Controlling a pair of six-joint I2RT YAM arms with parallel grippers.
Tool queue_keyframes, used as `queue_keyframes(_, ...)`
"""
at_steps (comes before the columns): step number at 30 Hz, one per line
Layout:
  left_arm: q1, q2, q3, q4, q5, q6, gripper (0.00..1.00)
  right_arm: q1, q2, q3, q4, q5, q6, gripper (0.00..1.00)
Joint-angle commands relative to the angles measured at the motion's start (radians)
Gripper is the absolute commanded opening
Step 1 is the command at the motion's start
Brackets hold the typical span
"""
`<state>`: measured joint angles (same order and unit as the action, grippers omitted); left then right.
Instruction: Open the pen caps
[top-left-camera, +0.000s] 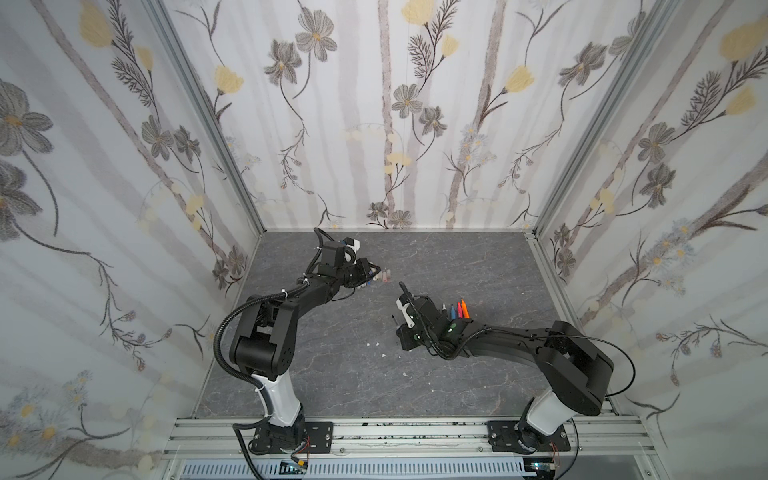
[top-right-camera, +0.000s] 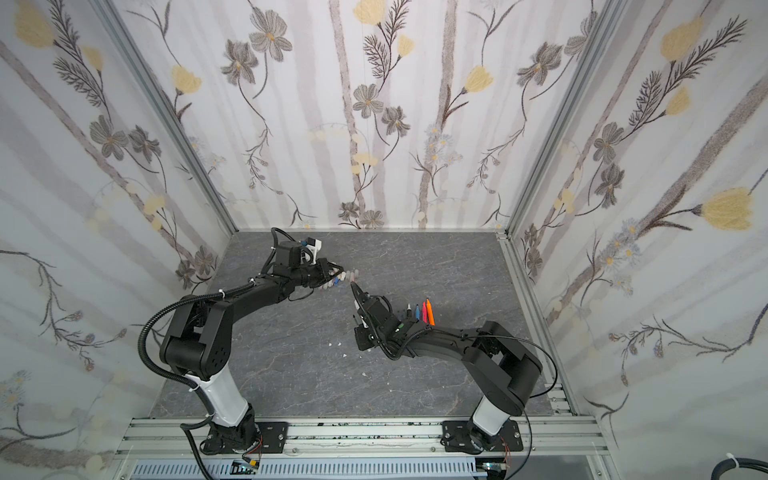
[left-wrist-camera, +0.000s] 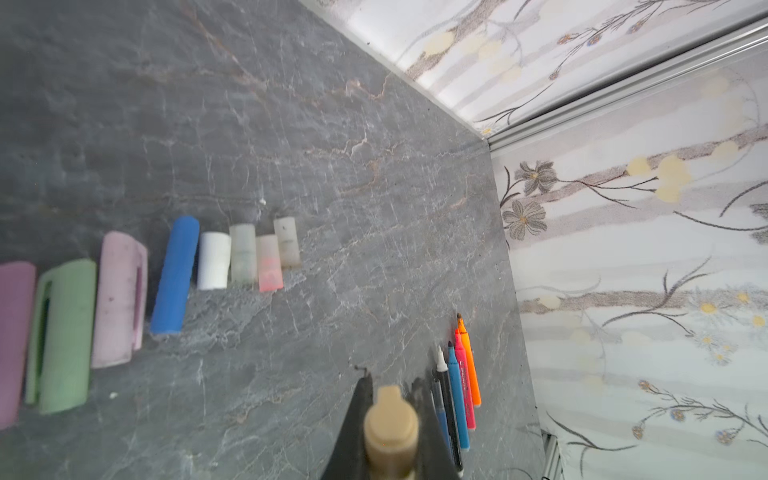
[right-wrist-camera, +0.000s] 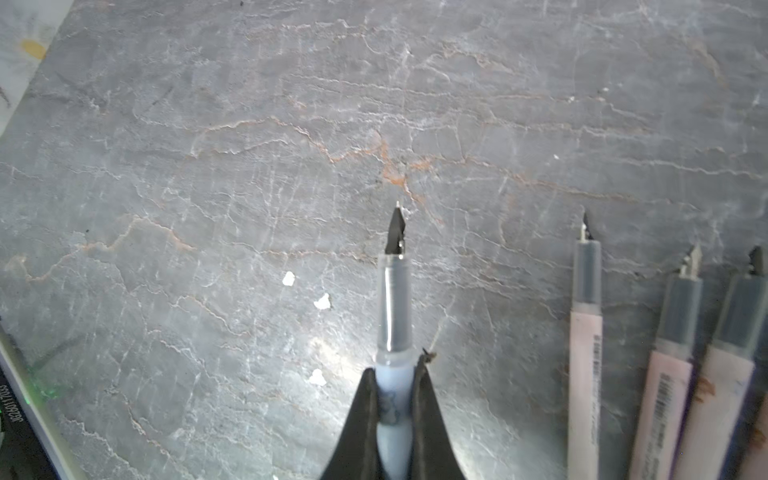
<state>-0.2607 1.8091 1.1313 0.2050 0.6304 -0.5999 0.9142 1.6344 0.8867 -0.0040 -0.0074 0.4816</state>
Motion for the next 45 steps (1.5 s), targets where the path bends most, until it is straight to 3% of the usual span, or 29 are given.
queue_keyframes(1,0.03,0.006,0.045,-0.058,-0.046,0.061,0.0,0.002,-0.016,-0.015,-0.001,0.007,0.026,0.0)
queue_keyframes(7,0.115,0.001,0.045,-0.195,-0.135,0.158,0.0,-0.009,0.078,0.048,-0.07,0.06,0.023,0.0)
queue_keyframes(13,0.211,0.035,-0.008,-0.218,-0.18,0.203,0.0,-0.027,0.168,0.106,-0.117,0.123,0.028,0.0)
queue_keyframes(22,0.218,0.171,0.063,-0.252,-0.232,0.257,0.0,-0.061,0.205,0.142,-0.175,0.17,0.02,0.0)
queue_keyframes(25,0.218,0.203,0.074,-0.25,-0.232,0.267,0.01,-0.062,0.203,0.144,-0.187,0.174,0.019,0.06)
queue_keyframes(33,0.218,0.233,0.084,-0.22,-0.195,0.262,0.14,-0.062,0.169,0.144,-0.203,0.187,0.014,0.23)
queue_keyframes(40,0.217,0.228,0.07,-0.196,-0.164,0.246,0.26,-0.062,0.085,0.141,-0.179,0.192,-0.021,0.43)
queue_keyframes(45,0.218,0.205,0.063,-0.188,-0.153,0.238,0.31,-0.068,0.0,0.153,-0.178,0.22,-0.051,0.52)
